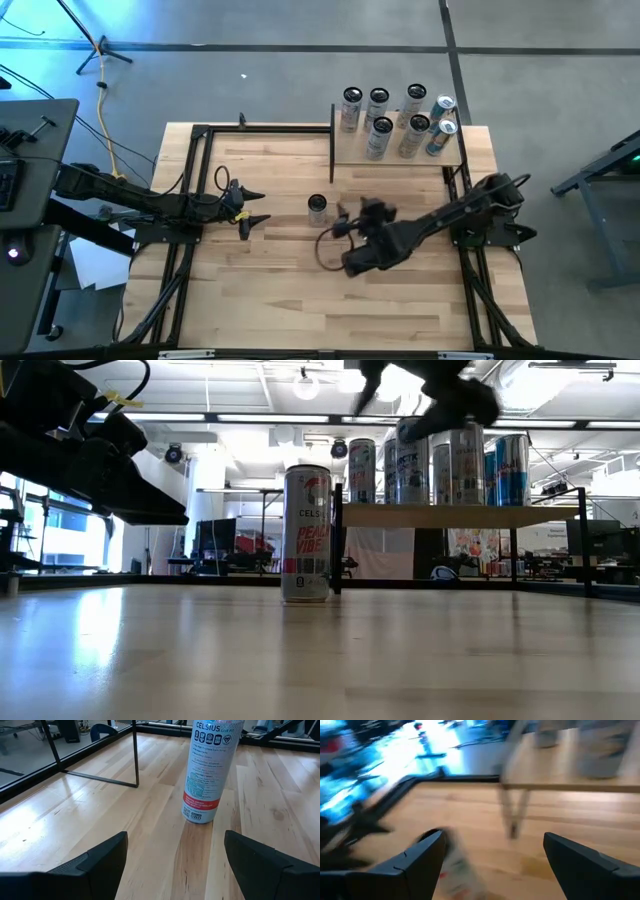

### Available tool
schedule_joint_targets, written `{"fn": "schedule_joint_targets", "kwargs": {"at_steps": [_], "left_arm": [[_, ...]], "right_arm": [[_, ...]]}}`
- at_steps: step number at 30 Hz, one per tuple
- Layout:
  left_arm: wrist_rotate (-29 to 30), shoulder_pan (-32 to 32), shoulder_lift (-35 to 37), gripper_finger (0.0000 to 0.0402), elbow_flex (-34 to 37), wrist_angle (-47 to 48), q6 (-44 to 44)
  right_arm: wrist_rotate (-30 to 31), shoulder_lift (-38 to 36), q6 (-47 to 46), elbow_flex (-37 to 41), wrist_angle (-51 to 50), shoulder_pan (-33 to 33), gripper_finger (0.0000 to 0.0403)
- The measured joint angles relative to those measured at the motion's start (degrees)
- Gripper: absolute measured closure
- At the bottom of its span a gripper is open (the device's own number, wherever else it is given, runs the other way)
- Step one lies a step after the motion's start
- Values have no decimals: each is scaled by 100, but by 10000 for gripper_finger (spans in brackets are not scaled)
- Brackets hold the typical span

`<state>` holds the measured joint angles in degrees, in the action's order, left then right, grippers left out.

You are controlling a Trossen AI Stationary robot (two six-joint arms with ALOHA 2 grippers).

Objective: Place canned beverage on shelf
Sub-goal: Put the white pink soda can on the shelf aligned with the white pink soda can

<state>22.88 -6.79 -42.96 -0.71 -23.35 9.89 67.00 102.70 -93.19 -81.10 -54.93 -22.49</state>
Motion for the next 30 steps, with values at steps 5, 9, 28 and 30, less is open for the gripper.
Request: {"fn": "schedule_joint_targets", "kwargs": {"at_steps": [5,9,28,30], "left_arm": [[0,0,1,96,0,6,-2],[1,0,1,96,0,-2,-2],[1,2,0,96,0,-1,-2],[0,0,2,96,0,-2,-2]], "right_arm": [[-554,138,2713,0,2277,55,80],[-1006,159,4112,-138,3012,213,80],[-4091,161,4912,-1219,1118,1485,80],[-4185,161,4981,-1330,1012,1553,80]]}}
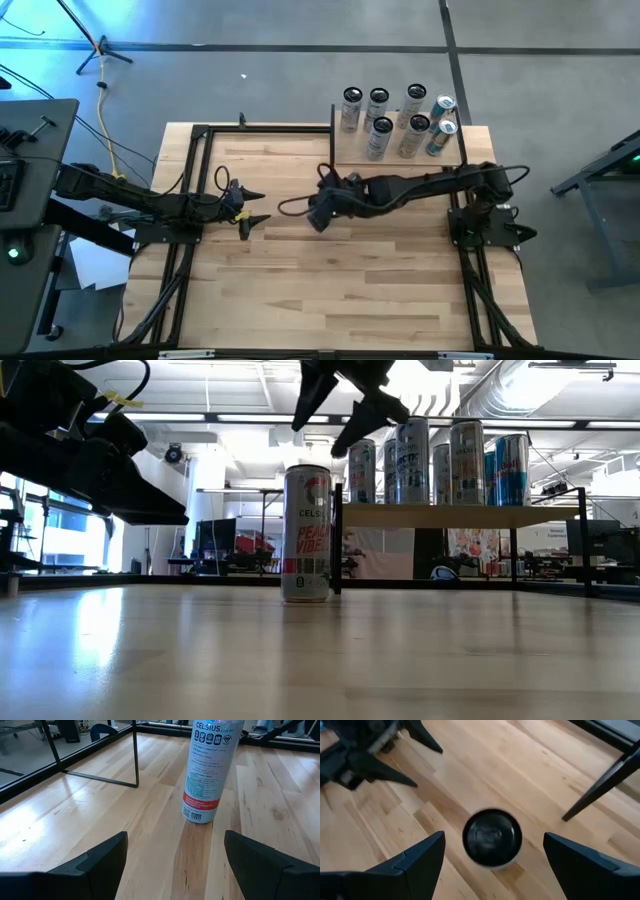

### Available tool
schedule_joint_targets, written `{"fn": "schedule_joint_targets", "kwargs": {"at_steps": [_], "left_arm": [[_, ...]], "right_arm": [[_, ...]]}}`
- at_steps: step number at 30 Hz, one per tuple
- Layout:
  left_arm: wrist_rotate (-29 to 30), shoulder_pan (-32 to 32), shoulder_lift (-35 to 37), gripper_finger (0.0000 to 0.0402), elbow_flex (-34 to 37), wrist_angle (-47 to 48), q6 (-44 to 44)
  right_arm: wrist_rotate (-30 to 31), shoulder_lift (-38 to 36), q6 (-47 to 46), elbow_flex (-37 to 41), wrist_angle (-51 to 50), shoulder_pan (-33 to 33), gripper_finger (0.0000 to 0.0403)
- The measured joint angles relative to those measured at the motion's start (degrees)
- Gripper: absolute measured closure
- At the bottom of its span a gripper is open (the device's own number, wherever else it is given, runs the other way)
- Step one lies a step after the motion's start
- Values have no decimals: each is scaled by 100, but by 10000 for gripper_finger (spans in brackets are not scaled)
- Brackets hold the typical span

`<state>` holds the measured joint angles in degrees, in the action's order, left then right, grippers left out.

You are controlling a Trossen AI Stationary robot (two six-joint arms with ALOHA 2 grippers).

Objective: Place canned beverage on shelf
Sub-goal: Put the white pink soda can on the shelf aligned with the white pink soda can

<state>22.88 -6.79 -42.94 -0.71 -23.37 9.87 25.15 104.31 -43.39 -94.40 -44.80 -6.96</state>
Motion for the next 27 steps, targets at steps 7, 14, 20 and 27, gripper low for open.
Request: {"fn": "schedule_joint_targets", "kwargs": {"at_steps": [7,14,20,27], "left_arm": [[1,1,-2,96,0,10,0],[0,1,-2,96,0,2,1],[2,0,0,96,0,-1,2],[1,2,0,96,2,-2,2]], "right_arm": [[-37,580,213,-934,-386,8,80],[-81,1859,509,-3262,-2218,-31,80],[-675,2099,598,-3567,-2824,78,80],[-1141,2002,373,-3517,-3248,413,80]]}}
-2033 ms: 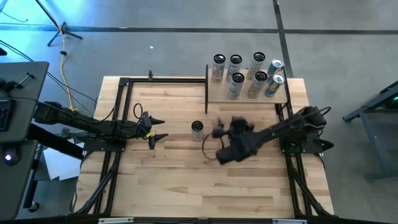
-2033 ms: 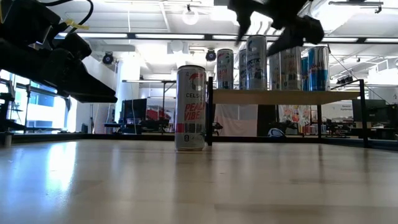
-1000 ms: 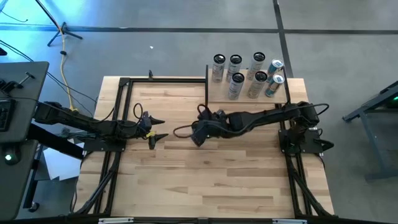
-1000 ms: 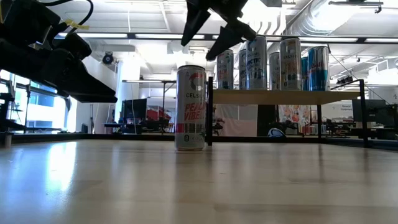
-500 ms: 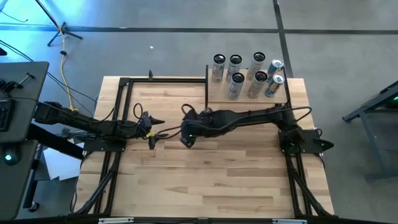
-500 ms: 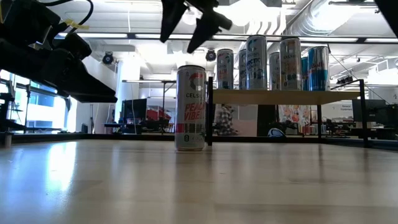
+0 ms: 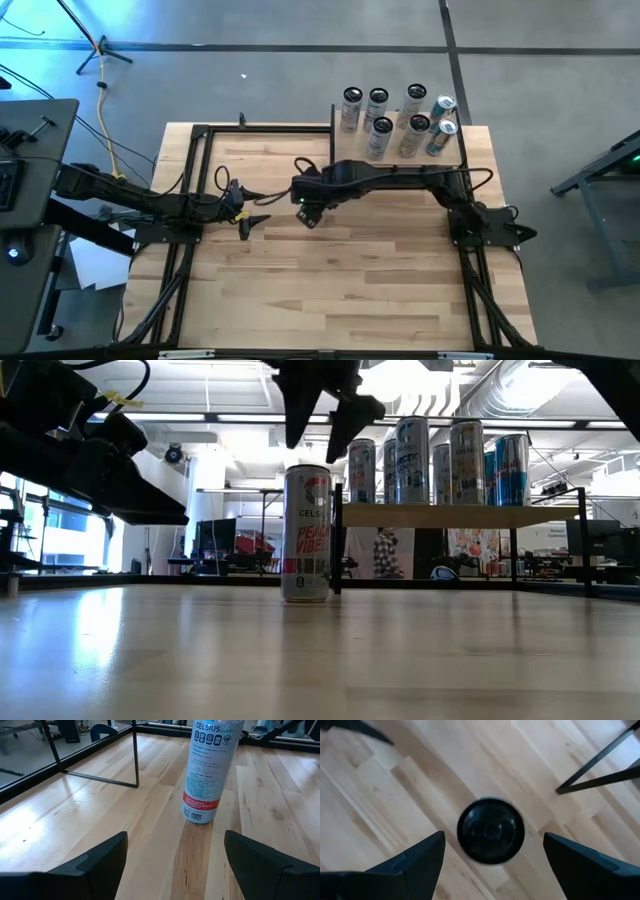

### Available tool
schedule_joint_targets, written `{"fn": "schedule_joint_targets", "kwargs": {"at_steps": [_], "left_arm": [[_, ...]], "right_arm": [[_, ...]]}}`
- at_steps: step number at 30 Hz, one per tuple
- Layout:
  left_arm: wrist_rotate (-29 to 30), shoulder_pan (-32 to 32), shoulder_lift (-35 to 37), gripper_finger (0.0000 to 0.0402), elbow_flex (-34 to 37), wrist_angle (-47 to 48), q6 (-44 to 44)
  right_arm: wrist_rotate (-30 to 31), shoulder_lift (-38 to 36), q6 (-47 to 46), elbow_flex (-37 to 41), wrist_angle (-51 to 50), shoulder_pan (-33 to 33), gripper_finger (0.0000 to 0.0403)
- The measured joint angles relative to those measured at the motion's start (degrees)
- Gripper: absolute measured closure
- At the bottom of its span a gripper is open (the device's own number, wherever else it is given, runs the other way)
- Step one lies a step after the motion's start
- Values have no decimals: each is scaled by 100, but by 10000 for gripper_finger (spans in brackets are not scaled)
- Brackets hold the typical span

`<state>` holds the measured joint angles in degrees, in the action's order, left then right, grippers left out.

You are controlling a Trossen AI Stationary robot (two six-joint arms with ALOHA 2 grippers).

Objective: Place canned beverage on shelf
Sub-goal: Put the white pink soda can on the shelf aligned with the white pink soda can

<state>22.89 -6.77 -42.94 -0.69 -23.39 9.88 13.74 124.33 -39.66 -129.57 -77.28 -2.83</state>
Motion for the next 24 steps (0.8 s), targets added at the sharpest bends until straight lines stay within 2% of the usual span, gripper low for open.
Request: {"fn": "schedule_joint_targets", "kwargs": {"at_steps": [13,24], "left_arm": [[-2,-2,-2,96,0,4,0],[0,-1,0,96,0,1,-1]], "right_arm": [[-47,103,221,-38,36,66,80],[-386,477,263,-34,42,287,80]]}}
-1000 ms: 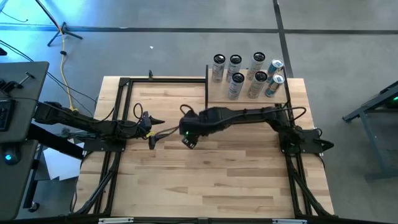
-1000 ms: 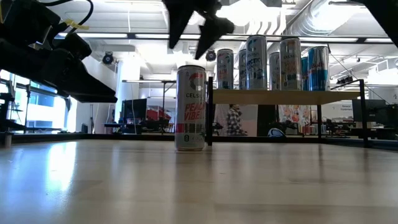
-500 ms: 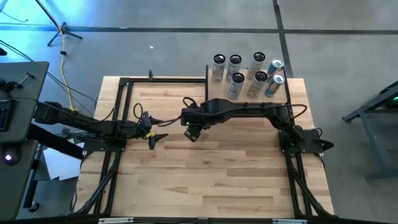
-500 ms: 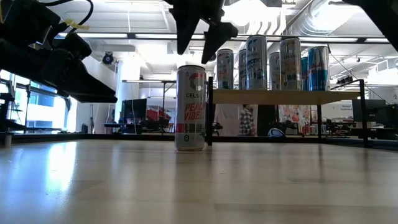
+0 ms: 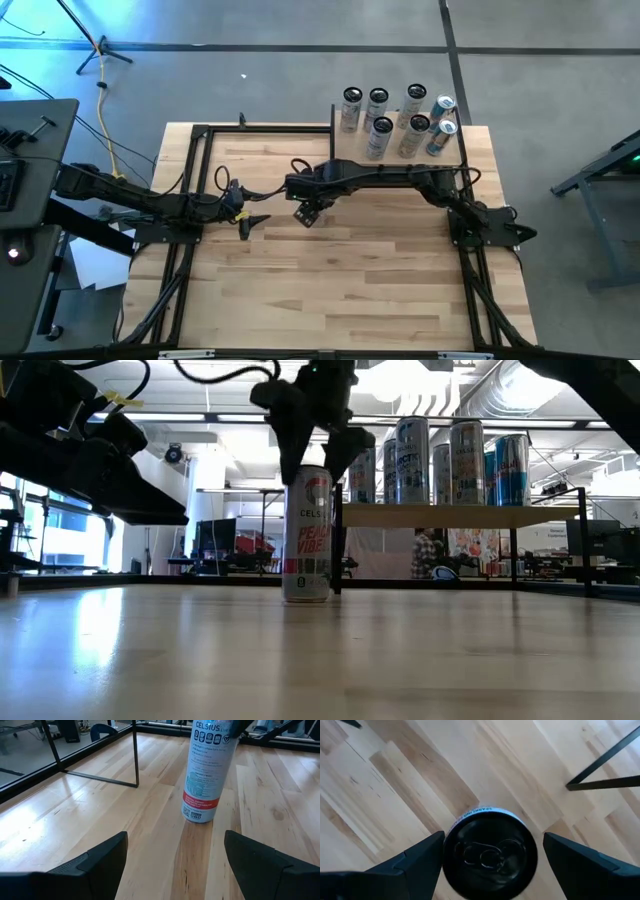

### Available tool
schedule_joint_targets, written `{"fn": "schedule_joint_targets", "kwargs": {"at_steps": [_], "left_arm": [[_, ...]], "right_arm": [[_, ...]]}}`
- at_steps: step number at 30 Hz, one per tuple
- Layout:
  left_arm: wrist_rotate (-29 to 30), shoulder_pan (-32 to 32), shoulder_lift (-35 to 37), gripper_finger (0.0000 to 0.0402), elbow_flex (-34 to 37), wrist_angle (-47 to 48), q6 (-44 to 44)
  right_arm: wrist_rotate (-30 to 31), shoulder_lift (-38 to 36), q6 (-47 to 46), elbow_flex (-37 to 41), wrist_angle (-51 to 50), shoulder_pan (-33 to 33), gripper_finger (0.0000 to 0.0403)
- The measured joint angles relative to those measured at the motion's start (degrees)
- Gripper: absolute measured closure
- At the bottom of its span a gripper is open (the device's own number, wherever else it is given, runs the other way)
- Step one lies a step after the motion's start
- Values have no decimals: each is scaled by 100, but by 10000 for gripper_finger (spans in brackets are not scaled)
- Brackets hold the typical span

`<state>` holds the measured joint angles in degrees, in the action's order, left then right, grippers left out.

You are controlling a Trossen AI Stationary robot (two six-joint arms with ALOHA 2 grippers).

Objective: Place canned beverage on shelf
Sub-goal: Put the white pink soda can on the shelf aligned with the white pink soda can

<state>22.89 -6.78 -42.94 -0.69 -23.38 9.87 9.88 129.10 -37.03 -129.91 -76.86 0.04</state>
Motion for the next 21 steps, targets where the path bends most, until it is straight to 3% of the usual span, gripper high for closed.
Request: {"fn": "schedule_joint_targets", "kwargs": {"at_steps": [14,21], "left_arm": [[-2,0,-2,96,0,3,2],[-2,0,-2,96,0,3,0]], "right_arm": [[97,94,194,0,-98,-94,82],[138,201,287,0,-20,-120,141]]}}
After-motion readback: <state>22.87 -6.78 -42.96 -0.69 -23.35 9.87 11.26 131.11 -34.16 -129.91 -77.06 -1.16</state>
